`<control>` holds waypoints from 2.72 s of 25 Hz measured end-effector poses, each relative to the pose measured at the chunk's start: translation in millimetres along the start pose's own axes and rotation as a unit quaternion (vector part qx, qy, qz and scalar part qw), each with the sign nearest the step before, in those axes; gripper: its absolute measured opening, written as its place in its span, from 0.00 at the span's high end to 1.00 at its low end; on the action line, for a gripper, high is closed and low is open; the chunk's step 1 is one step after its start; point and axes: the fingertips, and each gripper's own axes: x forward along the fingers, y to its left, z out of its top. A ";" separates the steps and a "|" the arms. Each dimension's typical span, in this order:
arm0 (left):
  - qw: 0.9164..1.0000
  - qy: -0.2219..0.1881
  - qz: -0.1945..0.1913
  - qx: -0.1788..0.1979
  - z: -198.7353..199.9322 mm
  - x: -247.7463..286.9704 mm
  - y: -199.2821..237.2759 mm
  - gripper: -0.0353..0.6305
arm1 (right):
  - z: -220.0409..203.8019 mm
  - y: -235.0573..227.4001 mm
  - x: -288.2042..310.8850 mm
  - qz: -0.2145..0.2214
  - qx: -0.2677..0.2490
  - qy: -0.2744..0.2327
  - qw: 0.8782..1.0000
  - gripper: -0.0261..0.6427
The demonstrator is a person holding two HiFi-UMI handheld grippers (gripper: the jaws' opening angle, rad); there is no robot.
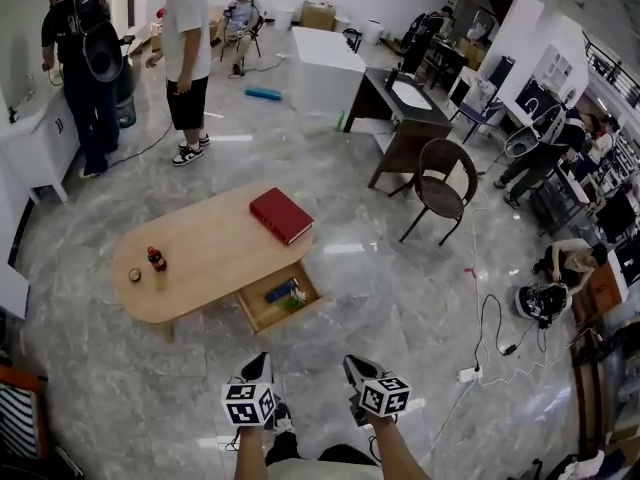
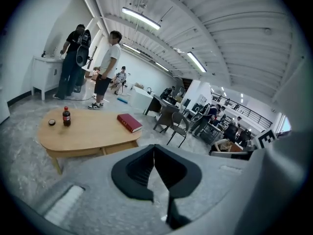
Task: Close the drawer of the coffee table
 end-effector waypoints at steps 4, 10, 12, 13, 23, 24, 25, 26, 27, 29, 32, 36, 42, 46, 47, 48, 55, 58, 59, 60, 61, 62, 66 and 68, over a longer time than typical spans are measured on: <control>1.000 -0.003 -0.003 -0.003 -1.5 15.4 1.7 0.93 | 1.8 -9.8 6.8 -0.004 -0.021 0.008 1.000 0.94; 1.000 -0.003 0.007 -0.007 -9.8 29.7 4.7 0.93 | 4.3 -25.3 24.2 0.001 -0.032 0.014 0.999 0.94; 1.000 0.001 0.018 -0.012 -16.6 28.6 8.4 0.93 | 0.5 -27.4 32.4 0.009 -0.036 0.024 0.999 0.94; 1.000 0.002 0.023 -0.015 -19.6 29.1 10.6 0.93 | 0.1 -29.1 37.0 0.011 -0.038 0.028 0.999 0.94; 0.996 0.018 0.079 -0.036 -48.4 73.0 14.2 0.93 | 16.7 -84.3 93.1 0.054 -0.086 0.057 0.993 0.94; 0.995 0.022 0.086 -0.037 -54.5 82.6 13.3 0.93 | 16.0 -95.9 101.5 0.059 -0.089 0.061 0.992 0.94; 0.994 0.027 0.093 -0.040 -61.0 92.2 11.9 0.93 | 14.6 -107.9 109.7 0.065 -0.091 0.066 0.992 0.94; 0.994 0.031 0.100 -0.044 -66.9 102.2 10.0 0.93 | 13.0 -120.3 117.7 0.070 -0.092 0.072 0.991 0.94; 0.993 0.034 0.103 -0.049 -71.9 113.0 7.9 0.93 | 11.2 -132.9 125.9 0.073 -0.090 0.078 0.990 0.94; 0.992 0.031 0.100 -0.066 -79.7 135.8 3.0 0.93 | 7.1 -157.9 142.4 0.074 -0.079 0.087 0.990 0.94; 0.991 0.024 0.105 -0.081 -94.8 167.2 -1.3 0.93 | -1.5 -189.9 165.0 0.083 -0.072 0.096 0.989 0.94; 0.989 0.033 0.126 -0.063 -111.2 209.9 8.5 0.93 | -12.3 -229.2 201.1 0.098 -0.085 0.106 0.986 0.94; 0.989 0.043 0.132 -0.053 -138.5 247.7 20.2 0.93 | -32.3 -280.7 240.1 0.113 -0.128 0.110 0.979 0.94; 0.986 0.027 0.158 -0.048 -172.9 267.3 55.8 0.93 | -49.2 -321.8 275.2 0.097 -0.140 0.089 0.981 0.94; 0.985 0.018 0.160 -0.053 -183.5 274.2 65.9 0.93 | -56.7 -330.9 285.0 0.096 -0.142 0.085 0.981 0.94; 0.985 0.008 0.160 -0.060 -195.2 280.7 75.8 0.93 | -65.9 -338.8 294.8 0.099 -0.146 0.081 0.981 0.94; 0.981 -0.041 0.185 -0.049 -272.0 331.3 146.1 0.93 | -128.8 -385.2 386.2 0.158 -0.199 0.042 0.966 0.94; 0.977 -0.066 0.201 -0.038 -301.6 356.3 168.8 0.93 | -153.1 -407.2 422.0 0.171 -0.225 0.024 0.959 0.94; 0.975 -0.074 0.208 -0.033 -310.3 364.4 176.0 0.93 | -159.8 -412.3 432.5 0.175 -0.231 0.015 0.957 0.94; 0.973 -0.081 0.215 -0.026 -317.9 371.7 183.5 0.93 | -166.0 -415.7 442.2 0.178 -0.234 0.003 0.956 0.94; 0.971 -0.089 0.223 -0.020 -324.8 378.0 190.9 0.93 | -172.1 -417.2 450.7 0.182 -0.236 -0.010 0.954 0.94; 0.968 -0.098 0.230 -0.018 -331.1 383.3 197.8 0.93 | -178.0 -417.3 457.7 0.185 -0.239 -0.022 0.953 0.94; 0.959 -0.134 0.249 -0.020 -352.5 402.9 215.8 0.93 | -200.9 -413.6 474.5 0.191 -0.243 -0.060 0.949 0.94; 0.958 -0.143 0.249 -0.014 -358.3 411.9 219.6 0.93 | -209.2 -412.3 480.5 0.196 -0.233 -0.070 0.950 0.94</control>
